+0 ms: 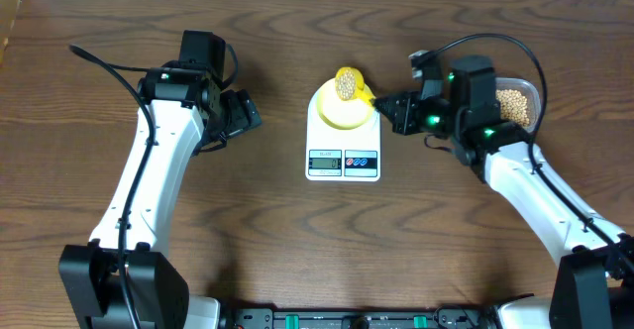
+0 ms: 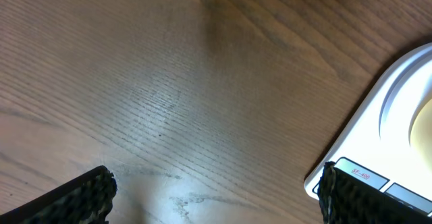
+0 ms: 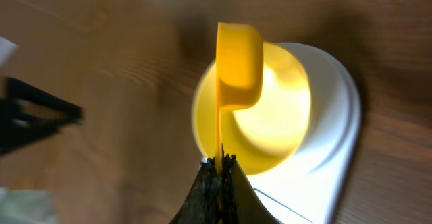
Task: Scoop item into bowl and weigh 50g on scale
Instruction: 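Tip the scoop to pour soybeans into the yellow bowl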
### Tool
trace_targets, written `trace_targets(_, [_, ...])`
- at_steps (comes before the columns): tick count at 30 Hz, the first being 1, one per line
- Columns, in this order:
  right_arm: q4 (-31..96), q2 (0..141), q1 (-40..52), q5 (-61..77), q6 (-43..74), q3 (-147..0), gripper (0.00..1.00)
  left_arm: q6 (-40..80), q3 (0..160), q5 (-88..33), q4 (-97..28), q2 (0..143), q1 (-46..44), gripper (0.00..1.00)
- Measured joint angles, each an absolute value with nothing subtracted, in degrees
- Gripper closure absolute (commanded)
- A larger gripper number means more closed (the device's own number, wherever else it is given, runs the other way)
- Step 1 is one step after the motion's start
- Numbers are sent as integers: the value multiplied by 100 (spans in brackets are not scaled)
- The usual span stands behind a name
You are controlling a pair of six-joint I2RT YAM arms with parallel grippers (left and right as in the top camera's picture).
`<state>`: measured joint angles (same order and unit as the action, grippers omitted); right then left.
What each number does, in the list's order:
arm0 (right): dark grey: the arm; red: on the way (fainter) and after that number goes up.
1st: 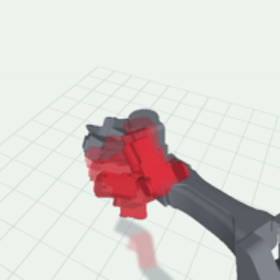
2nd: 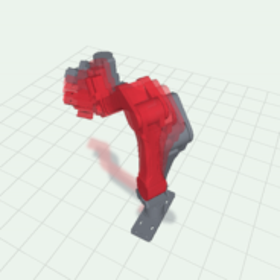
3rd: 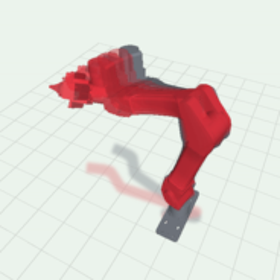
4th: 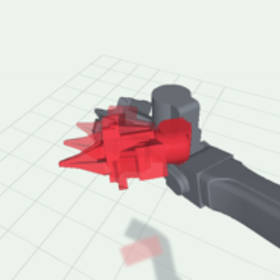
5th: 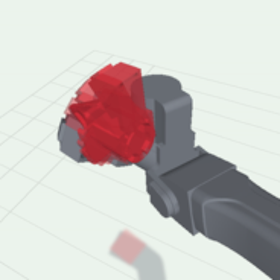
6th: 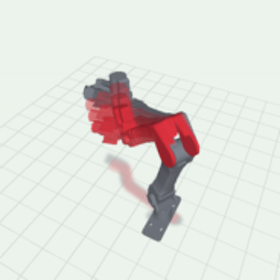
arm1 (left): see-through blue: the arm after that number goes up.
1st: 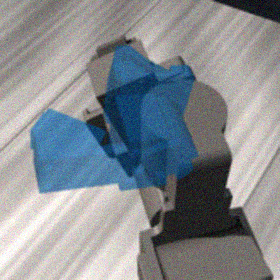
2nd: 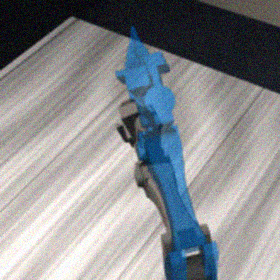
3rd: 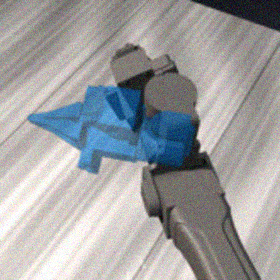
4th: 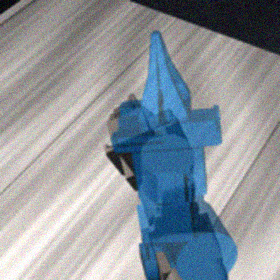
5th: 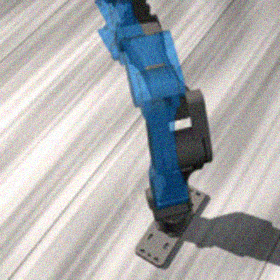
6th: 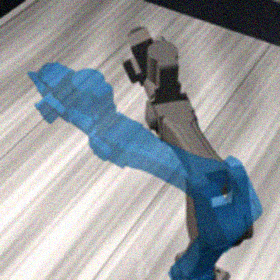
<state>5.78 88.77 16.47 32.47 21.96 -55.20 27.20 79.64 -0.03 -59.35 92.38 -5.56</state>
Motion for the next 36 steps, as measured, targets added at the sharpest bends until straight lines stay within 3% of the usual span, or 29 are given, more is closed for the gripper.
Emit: trace_targets(36, [696, 8392, 3424, -735, -1319, -5520, 99, 2720, 7964, -1, -5935, 9238, -556, 2])
